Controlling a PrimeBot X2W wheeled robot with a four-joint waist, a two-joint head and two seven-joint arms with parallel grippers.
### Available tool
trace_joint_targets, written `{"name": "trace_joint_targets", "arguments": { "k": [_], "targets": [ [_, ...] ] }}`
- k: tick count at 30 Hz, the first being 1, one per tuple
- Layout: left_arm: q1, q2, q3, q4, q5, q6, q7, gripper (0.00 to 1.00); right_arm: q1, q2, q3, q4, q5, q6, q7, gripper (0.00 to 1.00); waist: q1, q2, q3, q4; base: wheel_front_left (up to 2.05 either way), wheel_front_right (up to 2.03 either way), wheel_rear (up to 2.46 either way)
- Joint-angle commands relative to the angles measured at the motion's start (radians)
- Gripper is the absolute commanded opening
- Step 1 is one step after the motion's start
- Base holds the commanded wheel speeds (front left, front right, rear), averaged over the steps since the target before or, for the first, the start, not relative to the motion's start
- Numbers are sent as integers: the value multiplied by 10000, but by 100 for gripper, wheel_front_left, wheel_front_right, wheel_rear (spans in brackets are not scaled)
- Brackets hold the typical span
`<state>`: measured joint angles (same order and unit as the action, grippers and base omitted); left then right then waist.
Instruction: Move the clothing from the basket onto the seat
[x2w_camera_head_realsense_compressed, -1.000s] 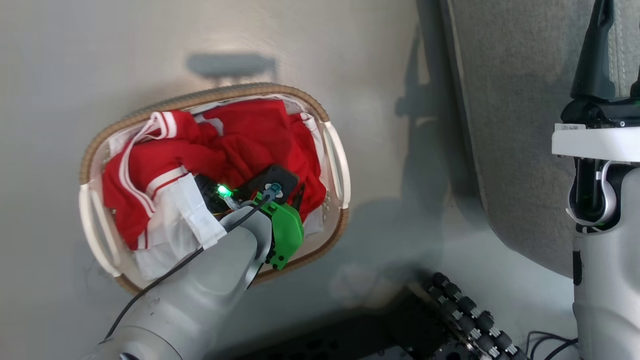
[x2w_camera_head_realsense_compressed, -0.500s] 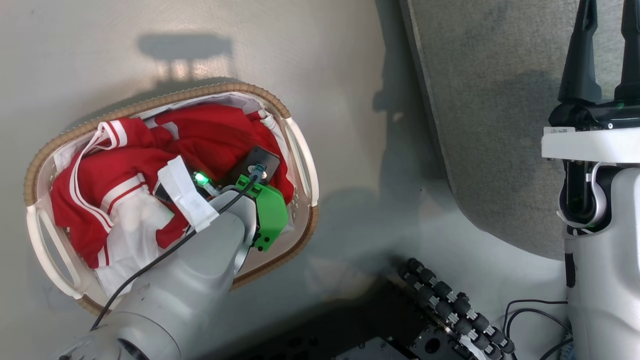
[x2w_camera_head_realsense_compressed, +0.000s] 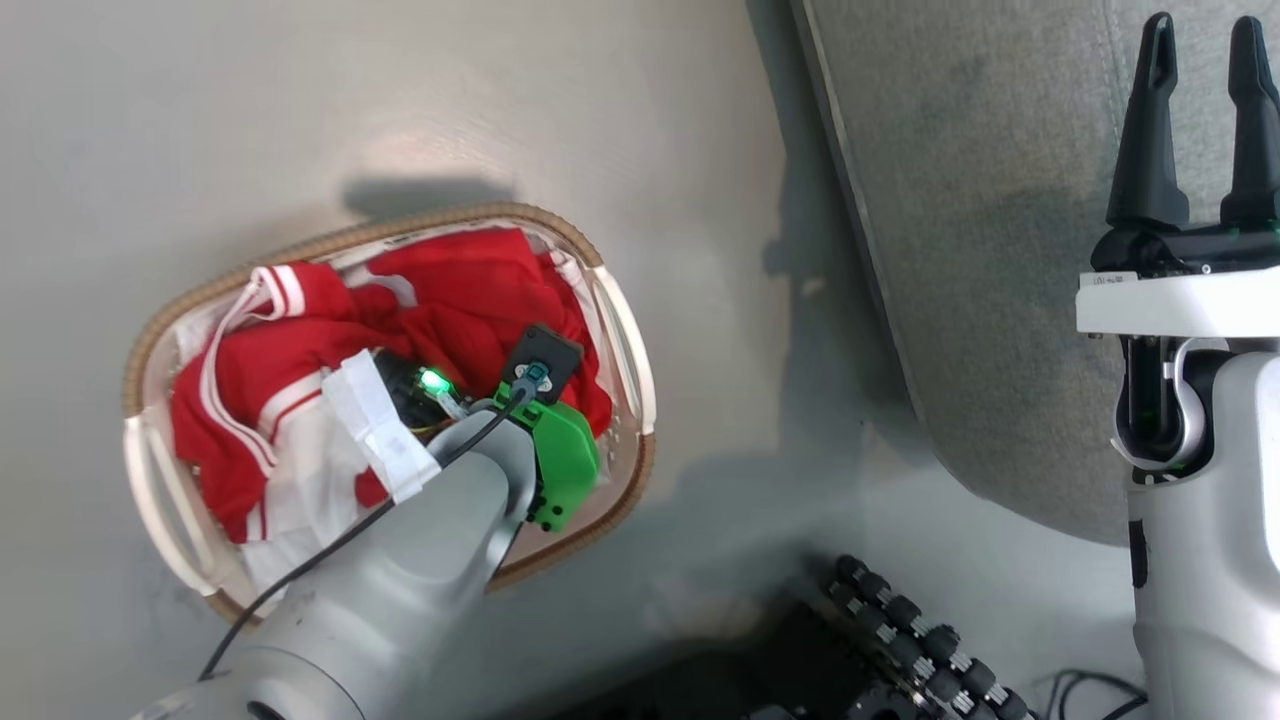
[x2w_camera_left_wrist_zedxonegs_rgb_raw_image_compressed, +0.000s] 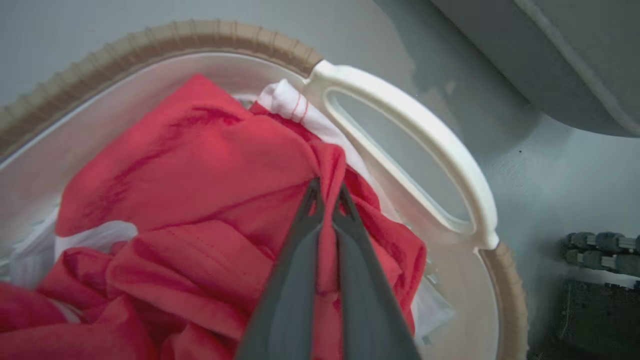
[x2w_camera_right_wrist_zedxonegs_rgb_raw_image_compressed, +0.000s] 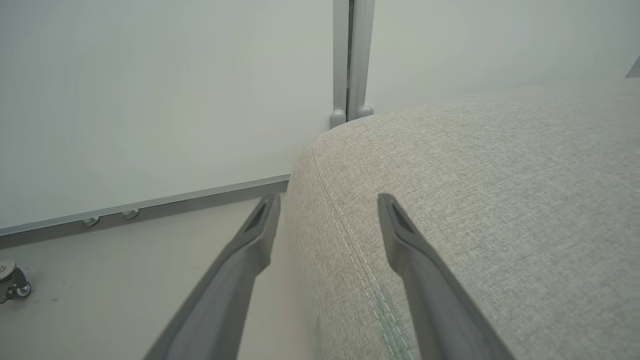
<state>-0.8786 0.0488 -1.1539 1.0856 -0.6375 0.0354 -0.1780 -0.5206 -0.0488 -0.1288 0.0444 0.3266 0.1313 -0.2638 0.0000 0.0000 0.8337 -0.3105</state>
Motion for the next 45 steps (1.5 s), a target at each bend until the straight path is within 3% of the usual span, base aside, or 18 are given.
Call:
{"name": "trace_joint_targets", "arguments": {
  "k": [1, 11, 18, 29, 36, 45],
  "targets": [
    [210, 27, 24, -140, -161, -98, -120, 0, 238, -29, -104, 86, -99, -10, -16, 100, 0, 0, -714, 461, 0, 0, 0],
    [834, 15, 488, -1321, -889, -375, -814, 0, 1088, -39, -768, 487, -971, -10, -16, 100, 0, 0, -2994, 1566, 0, 0, 0],
    [1250, 230, 979, -2374, -617, -358, -884, 0, 1821, -36, -917, 717, -1408, -11, -14, 100, 0, 0, -4468, 2126, 0, 0, 0],
    [835, 1240, 1402, -4078, -31, -428, -819, 0, 2767, -36, -695, 982, -1710, -10, -14, 100, 0, 0, -6276, 2540, 0, 0, 0],
    [-214, 2100, 1532, -5199, 44, -588, 126, 0, 2987, -33, -399, 1006, -1780, -10, -14, 100, 0, 0, -6921, 2500, 0, 0, 0],
    [-1584, 3054, 2095, -6147, -21, -331, 975, 0, 3119, -34, -11, 1125, -1687, -10, -14, 100, 0, 0, -7386, 2228, 0, 0, 0]
  ]
}}
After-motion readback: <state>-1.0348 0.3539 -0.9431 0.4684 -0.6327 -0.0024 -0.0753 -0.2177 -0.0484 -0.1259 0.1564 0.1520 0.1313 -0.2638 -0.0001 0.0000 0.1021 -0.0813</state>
